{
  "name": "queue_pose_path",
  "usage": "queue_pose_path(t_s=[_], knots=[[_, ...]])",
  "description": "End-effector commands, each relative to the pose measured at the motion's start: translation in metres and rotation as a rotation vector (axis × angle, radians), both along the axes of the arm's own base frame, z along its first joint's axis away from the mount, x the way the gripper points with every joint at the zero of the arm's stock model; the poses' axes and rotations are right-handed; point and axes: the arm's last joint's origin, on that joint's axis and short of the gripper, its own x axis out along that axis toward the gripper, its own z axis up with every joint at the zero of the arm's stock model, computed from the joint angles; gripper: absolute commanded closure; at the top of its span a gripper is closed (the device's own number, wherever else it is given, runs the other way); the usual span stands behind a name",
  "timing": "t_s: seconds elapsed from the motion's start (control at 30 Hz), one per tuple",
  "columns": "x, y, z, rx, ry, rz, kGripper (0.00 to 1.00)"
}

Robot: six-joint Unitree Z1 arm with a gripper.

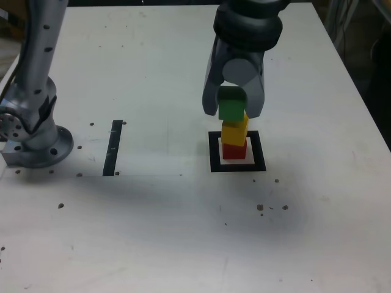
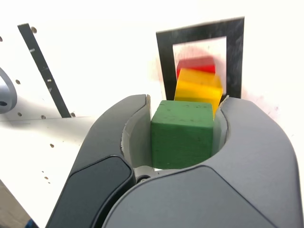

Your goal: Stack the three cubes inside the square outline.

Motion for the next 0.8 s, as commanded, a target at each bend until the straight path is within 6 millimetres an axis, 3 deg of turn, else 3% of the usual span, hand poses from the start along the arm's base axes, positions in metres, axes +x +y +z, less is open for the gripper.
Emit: queue_pose_path(t_s=[0.0,0.47,0.63,0.77], knots=[[-0.002,-0.001,0.0,0.0,0.003,0.002,0.85],[0.004,0.002,-0.012,0.006,-0.004,0.004,0.8],[0.008,0.002,-0.017,0.004,-0.003,0.0,0.7],[0.01,0.001,-0.019,-0.001,-0.001,-0.001,0.5]])
